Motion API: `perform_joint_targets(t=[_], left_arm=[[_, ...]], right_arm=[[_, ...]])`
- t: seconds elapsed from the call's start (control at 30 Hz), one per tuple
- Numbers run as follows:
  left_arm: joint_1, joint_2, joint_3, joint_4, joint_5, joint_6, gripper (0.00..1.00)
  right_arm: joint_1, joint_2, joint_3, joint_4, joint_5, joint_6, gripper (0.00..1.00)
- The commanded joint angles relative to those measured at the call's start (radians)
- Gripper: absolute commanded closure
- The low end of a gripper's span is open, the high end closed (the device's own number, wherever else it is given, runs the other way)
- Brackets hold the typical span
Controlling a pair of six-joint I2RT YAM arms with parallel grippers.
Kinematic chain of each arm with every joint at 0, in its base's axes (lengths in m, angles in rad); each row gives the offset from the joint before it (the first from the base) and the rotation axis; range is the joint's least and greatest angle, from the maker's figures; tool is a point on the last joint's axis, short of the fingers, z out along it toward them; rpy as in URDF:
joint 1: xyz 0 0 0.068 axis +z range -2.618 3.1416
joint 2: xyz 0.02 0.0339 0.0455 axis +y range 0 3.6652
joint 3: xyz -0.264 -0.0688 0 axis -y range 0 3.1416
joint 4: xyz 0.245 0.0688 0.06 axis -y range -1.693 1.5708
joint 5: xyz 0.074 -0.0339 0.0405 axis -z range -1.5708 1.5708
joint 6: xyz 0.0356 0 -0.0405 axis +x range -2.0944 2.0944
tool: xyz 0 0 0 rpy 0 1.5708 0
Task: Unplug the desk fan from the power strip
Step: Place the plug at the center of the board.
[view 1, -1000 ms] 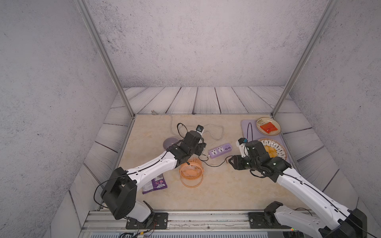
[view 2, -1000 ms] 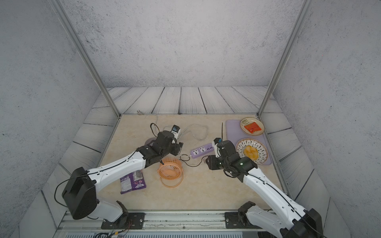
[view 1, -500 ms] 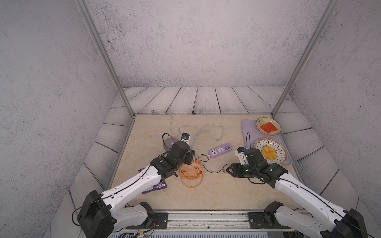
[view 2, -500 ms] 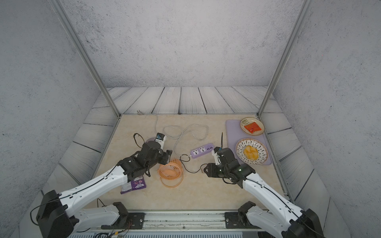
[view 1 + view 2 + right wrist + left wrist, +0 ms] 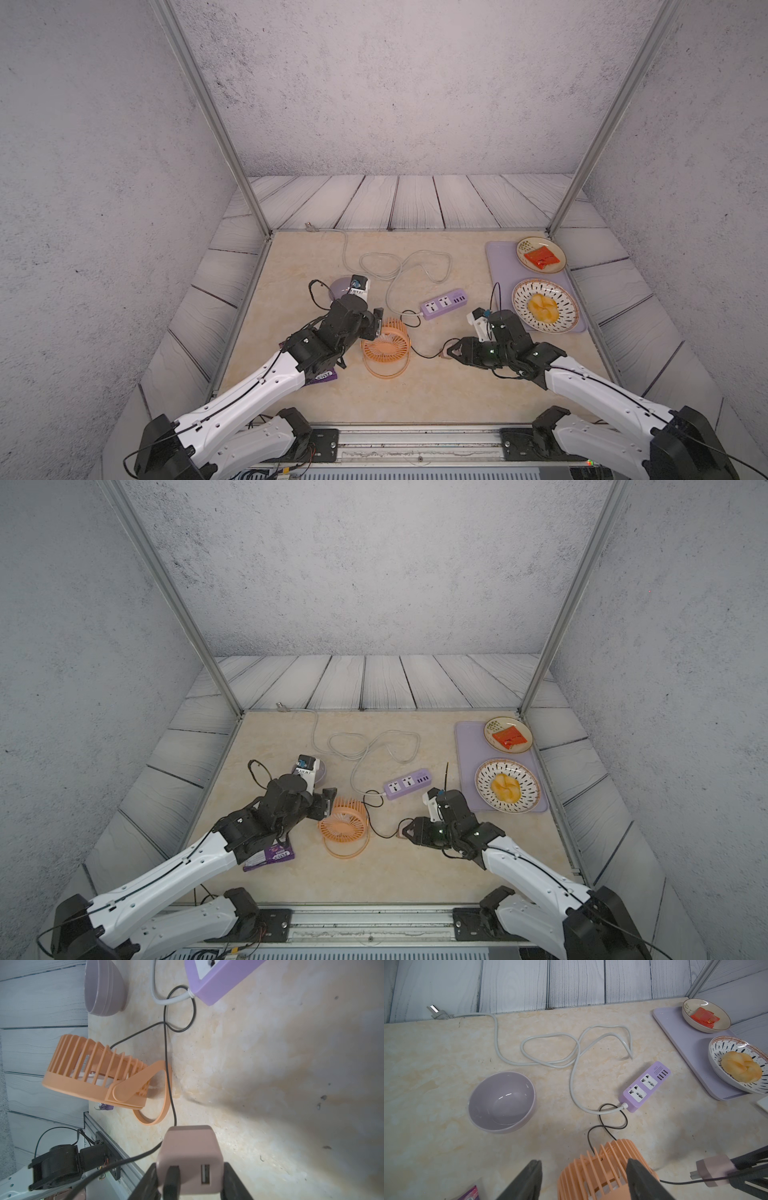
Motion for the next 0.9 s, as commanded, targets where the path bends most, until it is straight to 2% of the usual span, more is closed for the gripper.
perform_joint_targets(t=[0.0,0.33,0.6,0.87], left_arm=[[0.003,-0.022,-0.018,-0.018,-0.014,-0.016,0.3],[0.004,-0.033,-0.02,-0.024,-0.018,-0.023,0.29],[0.004,-0.036,-0.026,-0.034,-0.015,-0.036,0.29],[0.004,-0.04,-0.025,-0.032,-0.016,-0.044,0.29]], right_arm=[[0.004,0.014,-0.008,0.105,-0.046,0.044,0.63],[0.003,0.087,-0.048,0.164,-0.063,0.102,0.63],[-0.001,0.07,-0.085,0.142,-0.035,0.132,0.63],[-0.018,0.068,-0.153,0.255,-0.041,0.177,0.62]])
